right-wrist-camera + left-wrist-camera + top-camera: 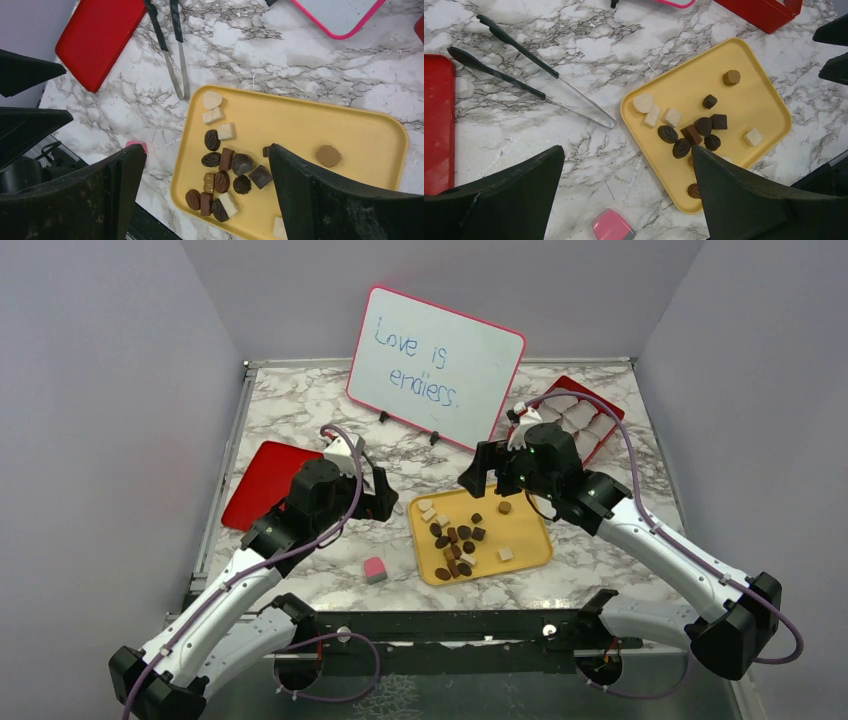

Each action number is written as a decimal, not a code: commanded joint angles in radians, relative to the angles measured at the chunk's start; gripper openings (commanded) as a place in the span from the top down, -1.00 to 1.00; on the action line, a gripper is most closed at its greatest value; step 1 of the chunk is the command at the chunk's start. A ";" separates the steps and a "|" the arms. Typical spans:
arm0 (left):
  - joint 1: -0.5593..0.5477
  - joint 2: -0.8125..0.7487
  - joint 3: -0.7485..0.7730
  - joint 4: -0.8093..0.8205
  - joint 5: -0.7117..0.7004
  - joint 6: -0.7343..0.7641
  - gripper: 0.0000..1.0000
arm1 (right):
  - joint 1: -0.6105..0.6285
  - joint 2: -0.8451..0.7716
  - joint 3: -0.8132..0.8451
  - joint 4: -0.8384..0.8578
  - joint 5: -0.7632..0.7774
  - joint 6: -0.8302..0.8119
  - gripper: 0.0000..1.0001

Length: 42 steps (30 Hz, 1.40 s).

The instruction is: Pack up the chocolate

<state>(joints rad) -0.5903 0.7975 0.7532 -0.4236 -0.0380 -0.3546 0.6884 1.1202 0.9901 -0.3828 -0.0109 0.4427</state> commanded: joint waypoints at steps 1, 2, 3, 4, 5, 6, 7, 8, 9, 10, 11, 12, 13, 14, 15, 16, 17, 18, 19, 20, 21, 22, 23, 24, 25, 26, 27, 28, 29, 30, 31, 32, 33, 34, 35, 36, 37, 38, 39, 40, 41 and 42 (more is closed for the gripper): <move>0.004 -0.032 -0.015 0.038 0.011 0.006 -0.98 | 0.008 -0.018 0.006 0.032 0.020 -0.015 -1.00; 0.005 -0.035 -0.015 0.039 0.010 0.006 -0.98 | 0.008 -0.014 0.008 0.029 0.020 -0.014 -1.00; 0.004 -0.040 -0.015 0.040 0.010 0.006 -0.98 | 0.008 -0.011 0.009 0.027 0.020 -0.012 -1.00; 0.004 -0.045 -0.017 0.040 0.010 0.007 -0.98 | 0.008 -0.007 0.010 0.027 0.017 -0.010 -1.00; 0.004 -0.051 -0.016 0.041 0.009 0.008 -0.98 | 0.008 -0.001 0.011 0.028 0.003 -0.005 -1.00; 0.005 -0.057 -0.017 0.042 0.009 0.010 -0.98 | 0.008 0.004 0.008 0.034 -0.027 0.001 -1.00; 0.004 -0.067 -0.017 0.042 0.007 0.012 -0.98 | 0.008 0.010 0.004 0.050 -0.057 0.006 -1.00; 0.004 -0.079 -0.018 0.045 0.003 0.014 -0.98 | 0.008 0.017 -0.002 0.067 -0.090 0.013 -1.00; 0.004 -0.092 -0.021 0.046 -0.005 0.014 -0.98 | 0.008 0.024 -0.005 0.085 -0.119 0.024 -1.00; 0.004 -0.107 -0.023 0.047 -0.015 0.015 -0.98 | 0.008 0.035 -0.012 0.104 -0.149 0.036 -1.00; 0.004 -0.123 -0.027 0.050 -0.030 0.017 -0.98 | 0.008 0.047 -0.015 0.123 -0.179 0.046 -1.00; 0.004 -0.139 -0.029 0.051 -0.050 0.017 -0.98 | 0.008 0.064 -0.016 0.142 -0.208 0.055 -1.00; 0.004 -0.157 -0.033 0.050 -0.074 0.017 -0.98 | 0.008 0.080 -0.014 0.161 -0.238 0.063 -0.99; 0.004 -0.174 -0.036 0.049 -0.101 0.017 -0.98 | 0.008 0.098 -0.009 0.175 -0.261 0.072 -0.98; 0.004 -0.194 -0.038 0.049 -0.116 0.018 -0.98 | 0.009 0.120 -0.003 0.187 -0.284 0.077 -0.97; 0.005 -0.215 -0.043 0.049 -0.129 0.019 -0.98 | 0.010 0.138 0.003 0.196 -0.298 0.081 -0.95; 0.004 -0.236 -0.047 0.050 -0.143 0.020 -0.98 | 0.012 0.162 0.012 0.201 -0.307 0.083 -0.93; 0.004 -0.256 -0.049 0.049 -0.163 0.020 -0.98 | 0.014 0.184 0.022 0.200 -0.305 0.080 -0.92; 0.005 -0.276 -0.050 0.049 -0.187 0.020 -0.98 | 0.017 0.211 0.036 0.193 -0.292 0.078 -0.90; 0.004 -0.298 -0.053 0.048 -0.210 0.020 -0.98 | 0.019 0.239 0.054 0.185 -0.270 0.077 -0.86; 0.004 -0.321 -0.057 0.048 -0.238 0.022 -0.98 | 0.022 0.266 0.071 0.178 -0.249 0.075 -0.83; 0.005 -0.344 -0.060 0.047 -0.266 0.023 -0.98 | 0.026 0.297 0.088 0.177 -0.234 0.064 -0.80; 0.004 -0.369 -0.063 0.046 -0.291 0.023 -0.98 | 0.032 0.327 0.103 0.182 -0.217 0.051 -0.77; 0.004 -0.391 -0.066 0.047 -0.315 0.025 -0.98 | 0.042 0.357 0.122 0.184 -0.192 0.034 -0.74; 0.005 -0.416 -0.068 0.047 -0.337 0.025 -0.98 | 0.061 0.398 0.141 0.184 -0.150 0.010 -0.71; 0.004 -0.440 -0.071 0.047 -0.363 0.018 -0.98 | 0.084 0.432 0.166 0.175 -0.085 -0.018 -0.69; 0.004 -0.463 -0.073 0.048 -0.391 0.012 -0.98 | 0.116 0.470 0.200 0.157 -0.015 -0.053 -0.69; 0.006 -0.484 -0.076 0.049 -0.413 0.007 -0.98 | 0.143 0.511 0.233 0.147 0.059 -0.088 -0.69; 0.007 -0.502 -0.076 0.050 -0.433 0.007 -0.98 | 0.161 0.549 0.261 0.146 0.096 -0.115 -0.69; 0.007 -0.518 -0.076 0.049 -0.453 0.008 -0.98 | 0.172 0.589 0.287 0.151 0.102 -0.133 -0.66; 0.008 -0.532 -0.076 0.049 -0.471 0.009 -0.98 | 0.175 0.624 0.308 0.160 0.089 -0.146 -0.62; 0.009 -0.544 -0.079 0.049 -0.484 0.011 -0.98 | 0.179 0.653 0.327 0.174 0.068 -0.159 -0.58; 0.009 -0.555 -0.080 0.048 -0.493 0.011 -0.98 | 0.183 0.679 0.339 0.198 0.048 -0.171 -0.55; 0.009 -0.570 -0.082 0.047 -0.501 0.010 -0.98 | 0.190 0.700 0.348 0.222 0.039 -0.180 -0.52; 0.010 -0.580 -0.084 0.044 -0.505 0.008 -0.98 | 0.203 0.721 0.359 0.242 0.045 -0.187 -0.49; 0.010 -0.589 -0.083 0.042 -0.514 0.005 -0.98 | 0.215 0.745 0.372 0.257 0.063 -0.197 -0.46; 0.011 -0.597 -0.085 0.041 -0.522 0.003 -0.98 | 0.229 0.767 0.389 0.272 0.087 -0.212 -0.46; 0.011 -0.604 -0.086 0.040 -0.530 0.002 -0.98 | 0.242 0.790 0.403 0.286 0.116 -0.226 -0.46; 0.011 -0.610 -0.087 0.036 -0.541 0.001 -0.98 | 0.254 0.811 0.419 0.298 0.142 -0.239 -0.45; 0.012 -0.613 -0.086 0.031 -0.551 0.000 -0.98 | 0.267 0.833 0.436 0.316 0.160 -0.256 -0.43; 0.013 -0.614 -0.083 0.024 -0.566 -0.002 -0.98 | 0.276 0.854 0.443 0.337 0.171 -0.271 -0.40; 0.014 -0.617 -0.080 0.020 -0.575 -0.005 -0.98 | 0.282 0.872 0.452 0.363 0.176 -0.282 -0.38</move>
<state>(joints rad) -0.5835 0.2005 0.6743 -0.3943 -0.5308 -0.3470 0.9272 1.9339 1.3838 -0.1455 0.0692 0.2424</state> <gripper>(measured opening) 0.990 0.705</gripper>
